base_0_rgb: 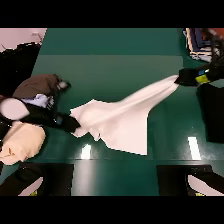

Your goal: Fold the shirts.

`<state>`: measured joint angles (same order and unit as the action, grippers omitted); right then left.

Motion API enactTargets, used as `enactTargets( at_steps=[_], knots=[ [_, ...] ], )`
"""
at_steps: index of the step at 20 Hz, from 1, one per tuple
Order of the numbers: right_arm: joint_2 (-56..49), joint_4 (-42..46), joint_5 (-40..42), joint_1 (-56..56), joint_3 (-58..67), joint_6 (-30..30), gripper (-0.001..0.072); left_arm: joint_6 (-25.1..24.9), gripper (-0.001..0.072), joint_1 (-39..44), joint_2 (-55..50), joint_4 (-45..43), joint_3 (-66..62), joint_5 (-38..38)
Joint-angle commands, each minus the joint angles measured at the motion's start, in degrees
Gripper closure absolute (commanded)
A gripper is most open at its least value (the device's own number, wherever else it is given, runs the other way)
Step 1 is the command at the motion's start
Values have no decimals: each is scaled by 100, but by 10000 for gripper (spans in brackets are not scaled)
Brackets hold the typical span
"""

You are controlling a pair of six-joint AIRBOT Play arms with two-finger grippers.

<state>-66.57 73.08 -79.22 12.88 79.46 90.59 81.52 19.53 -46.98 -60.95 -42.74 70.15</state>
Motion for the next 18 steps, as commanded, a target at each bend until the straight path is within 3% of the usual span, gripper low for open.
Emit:
enactTargets(
  at_steps=[1, 5, 7, 10, 13, 18],
  knots=[
    [-42, -2, 103, -2, -302, 2, 698, 2, 97, 157, 4, -4, 529, -238],
    [-42, -4, 120, -2, -291, 0, 697, 380, 101, -745, 4, -1349, -520, 59],
    [-31, -2, 125, -2, -291, 0, 697, 407, 101, -1458, 2, -1626, -608, 61],
    [-31, -2, 173, -2, -291, -2, 698, 420, 101, -2131, 2, -870, 20, 33],
    [-31, -4, 280, -2, -291, -2, 697, 402, 101, -2170, 2, 17, 1075, -221],
    [-31, -4, 317, -2, -291, -2, 697, 195, 101, -2170, 2, 1143, 2164, -1263]
  ],
)
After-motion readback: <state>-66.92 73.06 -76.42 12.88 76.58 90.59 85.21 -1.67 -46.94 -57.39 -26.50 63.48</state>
